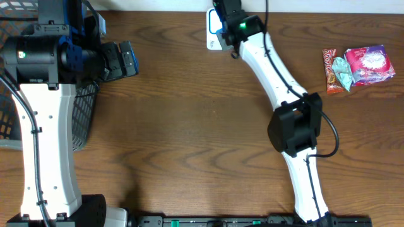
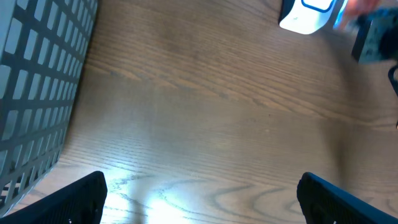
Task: Scan the item barcode
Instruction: 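Hold the orange packet up in front of the scanner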
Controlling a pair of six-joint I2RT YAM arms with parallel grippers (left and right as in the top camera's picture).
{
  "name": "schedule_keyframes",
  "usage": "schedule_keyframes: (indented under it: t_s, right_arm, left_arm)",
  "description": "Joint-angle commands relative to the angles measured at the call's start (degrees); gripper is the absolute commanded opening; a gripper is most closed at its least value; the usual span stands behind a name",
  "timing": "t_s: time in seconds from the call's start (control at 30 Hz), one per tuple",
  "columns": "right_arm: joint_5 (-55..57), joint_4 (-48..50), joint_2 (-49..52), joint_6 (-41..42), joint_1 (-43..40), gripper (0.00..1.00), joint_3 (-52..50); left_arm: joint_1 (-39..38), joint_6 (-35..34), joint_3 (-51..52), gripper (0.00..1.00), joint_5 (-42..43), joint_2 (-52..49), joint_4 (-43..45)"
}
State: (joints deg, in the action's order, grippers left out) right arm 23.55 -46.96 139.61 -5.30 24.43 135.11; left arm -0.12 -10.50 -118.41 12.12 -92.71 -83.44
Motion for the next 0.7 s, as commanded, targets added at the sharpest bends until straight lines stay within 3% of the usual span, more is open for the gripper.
schedule_keyframes:
  t_s: [0.0,0.17,0.5,0.67]
  right_arm:
    - [11.7,6.6,0.3,-11.1,1.1,0.01,-0.9]
    - [11.7,16.2,1.5,-15.6,1.7,0.01,-3.1]
    - [12.0,16.6,2.2,-16.2,1.9,0.01,-3.1]
    - [28.3,16.7,2.1,-16.2,0.5,0.01,-3.1]
  left_arm:
    - [-0.1,-0.3,0.1,0.98,0.5,-0.5,-0.1]
    - [-0.1,-0.3,0.1,0.98,0.5,-0.5,-0.1]
    - [-0.1,-0.3,0.1,0.98,0.5,-0.5,-0.1]
    - [-0.1,-0.3,0.1,0.98,0.5,-0.5,-0.1]
